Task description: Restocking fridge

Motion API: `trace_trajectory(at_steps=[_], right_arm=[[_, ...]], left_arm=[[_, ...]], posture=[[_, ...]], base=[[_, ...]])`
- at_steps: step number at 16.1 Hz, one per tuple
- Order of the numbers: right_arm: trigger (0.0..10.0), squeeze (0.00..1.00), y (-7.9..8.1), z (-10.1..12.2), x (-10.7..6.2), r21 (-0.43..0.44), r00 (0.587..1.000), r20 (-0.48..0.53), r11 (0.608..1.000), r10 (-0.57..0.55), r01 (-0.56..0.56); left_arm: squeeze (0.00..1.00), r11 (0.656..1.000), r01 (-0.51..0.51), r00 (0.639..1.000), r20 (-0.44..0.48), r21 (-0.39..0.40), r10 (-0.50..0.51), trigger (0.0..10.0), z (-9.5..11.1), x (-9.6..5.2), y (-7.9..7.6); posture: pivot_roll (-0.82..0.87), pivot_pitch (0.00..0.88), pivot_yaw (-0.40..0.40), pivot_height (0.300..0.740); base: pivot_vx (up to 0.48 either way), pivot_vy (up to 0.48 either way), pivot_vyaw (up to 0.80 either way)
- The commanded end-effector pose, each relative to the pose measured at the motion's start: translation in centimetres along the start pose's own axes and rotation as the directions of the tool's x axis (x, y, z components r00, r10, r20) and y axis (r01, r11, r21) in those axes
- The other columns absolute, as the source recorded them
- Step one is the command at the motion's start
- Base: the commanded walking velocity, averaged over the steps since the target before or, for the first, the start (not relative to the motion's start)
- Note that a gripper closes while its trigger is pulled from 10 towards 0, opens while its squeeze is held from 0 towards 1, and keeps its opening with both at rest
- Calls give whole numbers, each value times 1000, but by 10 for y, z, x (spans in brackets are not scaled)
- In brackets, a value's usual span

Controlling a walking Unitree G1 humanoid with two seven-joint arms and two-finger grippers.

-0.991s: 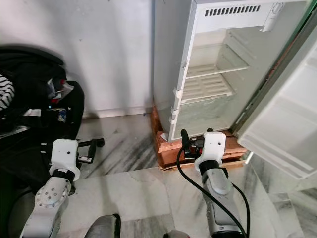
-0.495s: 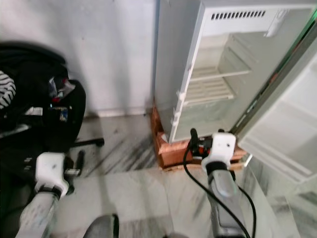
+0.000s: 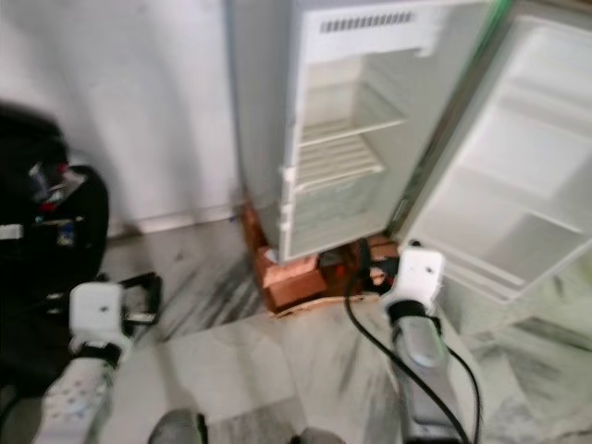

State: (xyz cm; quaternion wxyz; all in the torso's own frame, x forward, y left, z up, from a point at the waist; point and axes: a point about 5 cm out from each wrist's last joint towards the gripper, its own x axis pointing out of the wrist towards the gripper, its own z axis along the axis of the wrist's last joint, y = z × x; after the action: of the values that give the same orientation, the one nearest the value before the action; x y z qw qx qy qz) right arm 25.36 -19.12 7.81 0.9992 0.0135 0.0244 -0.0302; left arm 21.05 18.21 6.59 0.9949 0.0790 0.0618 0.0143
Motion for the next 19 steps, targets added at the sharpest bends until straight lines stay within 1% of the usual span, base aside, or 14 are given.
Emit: trace_trajectory(at_steps=[1,5,11,14,15,16,17,19], right_arm=[[10000,0,5,3,1,8,1000,10,1000,13,-13],[10000,0,5,4,2,7,1000,12,1000,11,-11],[10000,0,9,2,2,18,1000,8,1000,14,-14],[10000,0,8,1,2,25,1000,7,1000,5,-5],[10000,0,7,1,3,30,1000,7,1000,0,0],[10000,0,7,1,5,41,1000,8,999,-7,6],[10000,0,7,1,6,44,1000,11,999,-15,14],[10000,0,9,-1,6,64,999,18,997,-46,44]], left_arm=[[0,1000,-9,1000,-4,13,9,10000,0,-2,6],[0,1000,6,1000,-12,11,-6,10000,-1,0,3],[0,1000,5,1000,-7,29,-5,10000,1,4,5],[0,1000,-8,1000,8,-6,8,10000,4,8,5],[0,1000,-6,1000,11,5,6,10000,5,10,5],[0,1000,5,1000,3,-2,-5,10000,5,12,4],[0,1000,23,1000,-3,20,-23,10000,6,15,2],[0,992,106,994,9,70,-107,10000,14,23,-7]], posture=[[163,85,-63,740],[166,93,-65,740],[173,101,-59,740],[173,101,-58,740],[174,100,-52,740],[178,98,-44,740],[178,95,-28,740],[155,84,31,740]], base=[[0,-439,0],[0,-442,0],[0,-442,0],[0,0,0],[0,0,0],[0,0,0],[0,0,0],[0,0,0]])
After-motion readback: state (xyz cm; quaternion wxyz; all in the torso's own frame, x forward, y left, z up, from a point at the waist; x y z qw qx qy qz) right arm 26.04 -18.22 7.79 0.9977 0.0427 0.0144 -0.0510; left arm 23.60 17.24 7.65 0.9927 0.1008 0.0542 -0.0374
